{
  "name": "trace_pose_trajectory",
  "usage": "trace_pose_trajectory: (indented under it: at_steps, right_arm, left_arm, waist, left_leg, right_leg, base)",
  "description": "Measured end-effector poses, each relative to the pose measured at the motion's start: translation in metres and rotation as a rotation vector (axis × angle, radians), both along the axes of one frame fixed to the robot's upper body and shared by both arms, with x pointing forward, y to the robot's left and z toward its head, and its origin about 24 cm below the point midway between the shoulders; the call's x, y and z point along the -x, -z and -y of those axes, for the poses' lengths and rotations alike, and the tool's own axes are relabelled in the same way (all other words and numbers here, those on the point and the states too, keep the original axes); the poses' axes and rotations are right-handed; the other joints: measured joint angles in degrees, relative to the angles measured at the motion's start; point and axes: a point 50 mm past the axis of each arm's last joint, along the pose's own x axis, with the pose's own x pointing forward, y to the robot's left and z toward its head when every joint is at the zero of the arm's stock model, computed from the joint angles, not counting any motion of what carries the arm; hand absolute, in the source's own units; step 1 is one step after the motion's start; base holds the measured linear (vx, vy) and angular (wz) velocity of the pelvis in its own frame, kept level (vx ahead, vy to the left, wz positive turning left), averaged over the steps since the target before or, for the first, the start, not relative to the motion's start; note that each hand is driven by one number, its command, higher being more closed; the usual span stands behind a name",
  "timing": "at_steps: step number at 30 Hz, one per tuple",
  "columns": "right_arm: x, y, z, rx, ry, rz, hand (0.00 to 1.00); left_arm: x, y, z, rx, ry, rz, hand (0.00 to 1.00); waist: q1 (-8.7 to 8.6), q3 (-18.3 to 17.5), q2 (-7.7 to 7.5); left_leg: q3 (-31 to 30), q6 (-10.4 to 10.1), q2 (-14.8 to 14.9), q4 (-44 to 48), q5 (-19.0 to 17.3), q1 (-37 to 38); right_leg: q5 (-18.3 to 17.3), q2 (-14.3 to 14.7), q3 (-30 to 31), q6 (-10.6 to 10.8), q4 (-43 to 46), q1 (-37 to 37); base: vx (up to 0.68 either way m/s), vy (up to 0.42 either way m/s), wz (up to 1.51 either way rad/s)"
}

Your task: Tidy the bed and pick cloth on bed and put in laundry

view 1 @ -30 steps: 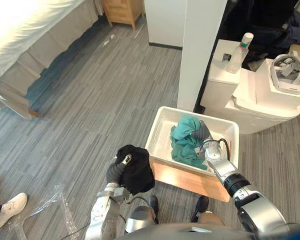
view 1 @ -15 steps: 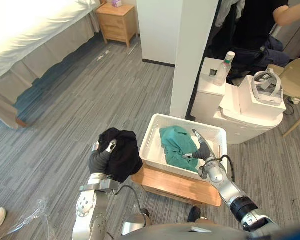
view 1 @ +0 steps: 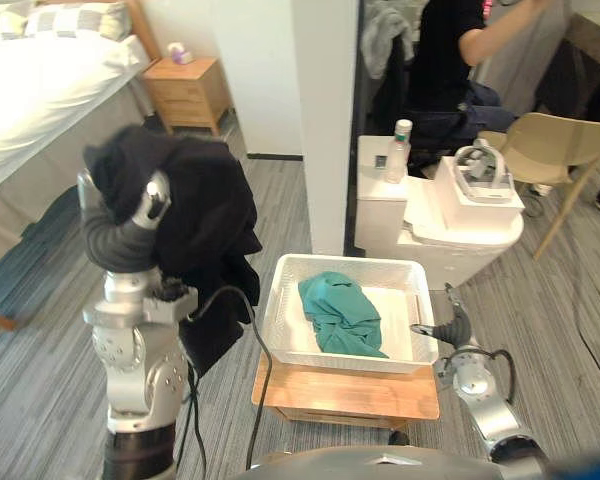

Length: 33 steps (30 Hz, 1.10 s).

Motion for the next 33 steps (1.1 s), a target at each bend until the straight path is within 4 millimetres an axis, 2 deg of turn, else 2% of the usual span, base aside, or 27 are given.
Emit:
trace_pose_trajectory:
  at_steps: [2,4,8,11,12,17,20,25,30,33]
  right_arm:
    - [0.021,0.007,0.017,-0.022,0.110,-0.036,0.00]
    - [0.035,0.012,0.027,-0.051,0.186,-0.056,0.00]
    - [0.064,0.024,0.046,-0.095,0.317,-0.108,0.00]
    - [0.094,0.035,0.056,-0.138,0.399,-0.156,0.00]
    - [0.096,0.035,0.057,-0.140,0.400,-0.159,0.00]
    - [0.132,0.053,0.056,-0.194,0.419,-0.286,0.00]
    - [0.147,0.060,0.053,-0.232,0.453,-0.318,0.00]
    - [0.159,0.068,0.042,-0.284,0.457,-0.356,0.00]
    - [0.167,0.074,0.033,-0.328,0.487,-0.380,0.00]
    - [0.170,0.076,0.029,-0.357,0.520,-0.377,0.00]
  left_arm:
    - [-0.008,-0.020,0.002,-0.012,-0.002,0.049,1.00]
    - [-0.017,-0.026,0.001,-0.015,-0.010,0.044,1.00]
    - [-0.043,-0.019,-0.004,-0.002,-0.070,-0.065,1.00]
    - [-0.062,0.005,-0.007,0.004,-0.100,-0.211,1.00]
    - [-0.063,0.006,-0.007,0.004,-0.099,-0.217,1.00]
    - [-0.081,0.031,-0.004,-0.042,-0.114,-0.360,1.00]
    - [-0.088,0.047,-0.005,-0.067,-0.121,-0.435,1.00]
    - [-0.094,0.074,0.002,-0.148,-0.079,-0.553,1.00]
    - [-0.082,0.106,0.010,-0.235,-0.020,-0.655,1.00]
    - [-0.074,0.124,0.025,-0.268,0.061,-0.710,1.00]
  waist:
    - [-1.69,-0.49,0.06]
    - [-2.55,-0.68,0.09]
    - [-4.19,-0.76,0.23]
    - [-5.54,-0.81,0.20]
    - [-5.57,-0.81,0.20]
    - [-6.50,-0.95,0.18]
    - [-7.11,-1.02,0.23]
    - [-7.88,-1.00,0.14]
    - [-7.89,-0.90,0.34]
    - [-7.90,-0.90,0.34]
  left_leg:
    - [1.28,-0.32,0.40,0.26,-0.22,0.17]
    - [2.41,-0.62,0.74,0.34,-0.41,0.24]
    - [4.12,-1.02,1.23,0.57,-0.67,0.79]
    - [6.13,-1.30,1.71,0.54,-1.07,1.65]
    - [6.20,-1.31,1.72,0.52,-1.08,1.70]
    - [8.18,-1.82,1.78,-0.11,-1.47,2.52]
    - [9.06,-1.88,1.74,-0.36,-1.52,3.02]
    - [9.71,-1.51,1.65,-0.40,-1.57,3.24]
    - [10.97,-1.60,1.65,-1.22,-1.65,4.29]
    - [11.10,-1.64,1.62,-1.33,-1.68,4.56]
  right_leg:
    - [0.17,0.56,1.28,-0.24,0.01,-0.51]
    - [0.34,0.79,2.49,-0.48,0.00,-1.07]
    - [0.61,1.52,4.20,-0.86,0.00,-1.33]
    - [0.91,2.25,5.94,-1.30,0.00,-1.35]
    - [0.93,2.28,6.01,-1.32,0.00,-1.35]
    - [1.17,2.88,8.16,-1.63,0.00,-1.88]
    - [1.17,3.04,8.78,-1.60,0.00,-1.93]
    - [1.18,3.07,9.06,-1.50,0.00,-2.09]
    - [1.11,3.58,10.11,-1.45,0.01,-2.09]
    - [1.07,3.69,10.18,-1.41,0.01,-2.07]
  base:
    - [0.01,-0.009,-0.26]
    - [0.00,-0.012,-0.31]
    - [-0.02,-0.023,-0.28]
    - [-0.04,-0.023,-0.26]
    - [-0.03,-0.015,-0.17]
    - [-0.04,-0.014,-0.19]
    - [-0.02,-0.008,-0.12]
    - [-0.01,-0.005,-0.08]
    - [0.01,-0.002,-0.13]
    - [0.00,-0.001,-0.02]
